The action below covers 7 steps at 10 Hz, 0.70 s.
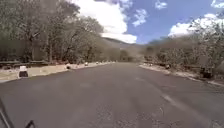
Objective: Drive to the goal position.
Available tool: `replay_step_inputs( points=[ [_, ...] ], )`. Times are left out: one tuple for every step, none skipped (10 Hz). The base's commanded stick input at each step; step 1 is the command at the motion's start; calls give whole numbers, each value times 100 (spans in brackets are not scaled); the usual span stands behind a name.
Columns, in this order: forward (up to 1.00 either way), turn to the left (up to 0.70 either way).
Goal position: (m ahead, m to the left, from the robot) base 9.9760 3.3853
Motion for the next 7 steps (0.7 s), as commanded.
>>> replay_step_inputs(
  points=[
    [70, 0],
    [70, 0],
    [70, 0],
    [70, 0],
    [70, 0],
    [70, 0],
    [70, 0]
  ],
)
